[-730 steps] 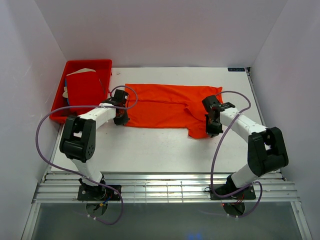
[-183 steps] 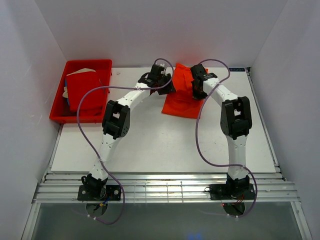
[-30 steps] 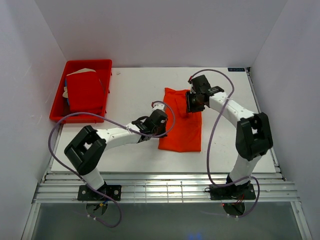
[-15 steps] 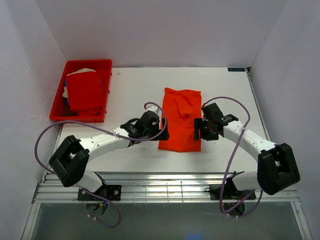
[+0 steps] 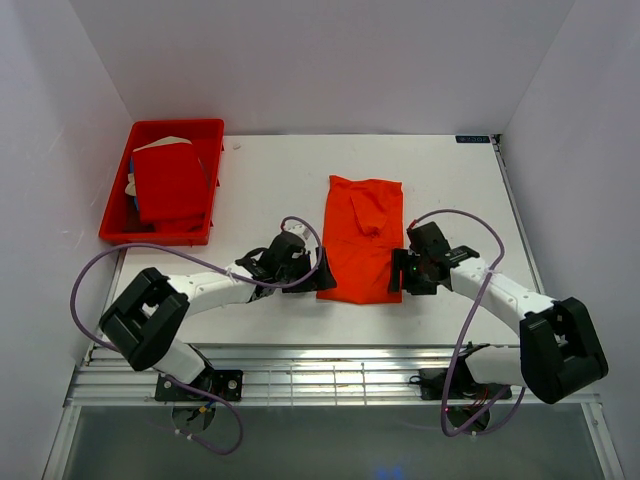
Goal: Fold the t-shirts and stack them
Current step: Fold the tshirt
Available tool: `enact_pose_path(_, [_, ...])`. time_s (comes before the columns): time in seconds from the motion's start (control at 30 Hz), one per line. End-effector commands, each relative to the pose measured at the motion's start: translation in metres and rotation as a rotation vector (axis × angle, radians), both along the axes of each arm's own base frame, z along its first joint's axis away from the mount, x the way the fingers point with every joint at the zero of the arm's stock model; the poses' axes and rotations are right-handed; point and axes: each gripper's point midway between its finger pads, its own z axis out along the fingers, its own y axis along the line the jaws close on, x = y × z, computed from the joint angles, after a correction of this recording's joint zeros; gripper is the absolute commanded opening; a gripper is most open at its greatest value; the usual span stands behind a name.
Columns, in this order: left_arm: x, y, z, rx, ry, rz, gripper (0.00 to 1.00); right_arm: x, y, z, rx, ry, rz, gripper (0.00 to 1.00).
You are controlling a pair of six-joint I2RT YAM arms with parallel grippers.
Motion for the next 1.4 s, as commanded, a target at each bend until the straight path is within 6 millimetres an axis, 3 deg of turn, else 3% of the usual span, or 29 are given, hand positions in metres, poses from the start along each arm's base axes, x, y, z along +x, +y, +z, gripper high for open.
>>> enact_pose_path(0.0, [0.005, -0.016, 0.009, -0.092, -0.018, -0.018, 0.95, -0.003, 0.008, -0.008, 0.047, 0.008, -0.004, 0.68])
enact_pose_path(0.5, [-0.002, -0.003, -0.020, 0.010, 0.066, 0.006, 0.89, -0.006, 0.017, -0.025, 0.089, 0.041, -0.005, 0.62])
enact_pose_path(0.93, [-0.012, 0.007, -0.052, 0.169, 0.153, -0.003, 0.67, -0.011, 0.015, -0.031, 0.070, 0.059, -0.002, 0.50])
enact_pose_path(1.07, [-0.018, 0.011, -0.064, 0.223, 0.183, -0.009, 0.54, -0.011, 0.015, -0.033, 0.060, 0.066, 0.000, 0.43])
enact_pose_path(1.17, [-0.022, 0.014, -0.073, 0.257, 0.202, -0.025, 0.38, -0.011, 0.015, -0.034, 0.056, 0.067, 0.003, 0.36])
enact_pose_path(1.2, [-0.024, 0.015, -0.077, 0.269, 0.210, -0.029, 0.27, -0.011, 0.014, -0.035, 0.051, 0.070, 0.005, 0.34])
enact_pose_path(1.27, [-0.028, 0.016, -0.080, 0.278, 0.225, -0.043, 0.15, -0.013, 0.014, -0.037, 0.043, 0.079, 0.014, 0.25])
enact_pose_path(1.3, [-0.029, 0.016, -0.081, 0.282, 0.228, -0.046, 0.02, -0.014, 0.014, -0.038, 0.040, 0.084, 0.017, 0.21])
enact_pose_path(1.37, [-0.033, 0.014, -0.077, 0.278, 0.230, -0.067, 0.00, -0.018, 0.014, -0.038, 0.026, 0.101, 0.034, 0.08])
